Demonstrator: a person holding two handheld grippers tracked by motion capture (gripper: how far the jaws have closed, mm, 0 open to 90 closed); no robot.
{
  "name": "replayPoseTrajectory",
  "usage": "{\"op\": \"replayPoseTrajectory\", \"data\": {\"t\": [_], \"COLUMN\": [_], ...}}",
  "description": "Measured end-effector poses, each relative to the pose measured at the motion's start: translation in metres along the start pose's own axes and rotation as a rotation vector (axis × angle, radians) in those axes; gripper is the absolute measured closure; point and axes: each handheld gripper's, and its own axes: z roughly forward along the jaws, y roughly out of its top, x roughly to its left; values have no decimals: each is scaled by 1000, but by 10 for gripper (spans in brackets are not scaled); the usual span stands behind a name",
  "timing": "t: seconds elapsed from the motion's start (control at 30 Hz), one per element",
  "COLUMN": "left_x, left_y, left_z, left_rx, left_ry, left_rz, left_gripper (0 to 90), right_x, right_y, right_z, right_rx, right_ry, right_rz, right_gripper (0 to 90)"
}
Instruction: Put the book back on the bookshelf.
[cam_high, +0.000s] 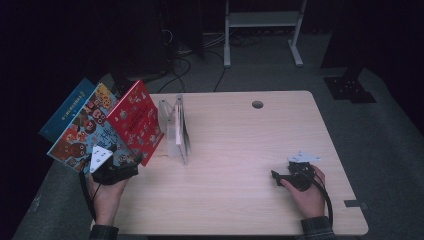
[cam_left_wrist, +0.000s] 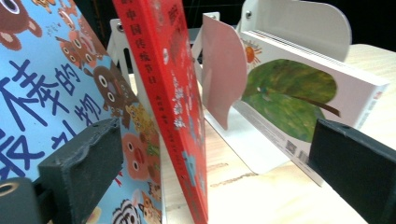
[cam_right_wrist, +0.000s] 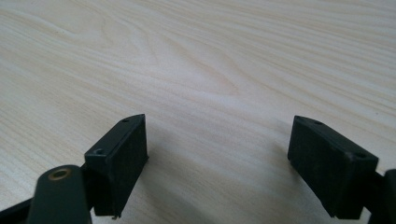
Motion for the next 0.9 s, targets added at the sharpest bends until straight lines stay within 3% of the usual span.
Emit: {"op": "replayPoseTrajectory", "data": {"t": [0.53, 0.9], "left_x": [-18, -30], "left_y": [-4, -11], "left_z": [-23, -33], "left_rx": [-23, -13], "left_ry": [-88, -109], "left_rz": [-7, 14], "left_gripper": [0, 0], "right_x": [0, 0], "right_y": [0, 0], "right_z": [0, 0], "right_rx": [1, 1], "right_ry": [1, 1], "right_rz": [0, 0], "right_gripper": [187, 187]}}
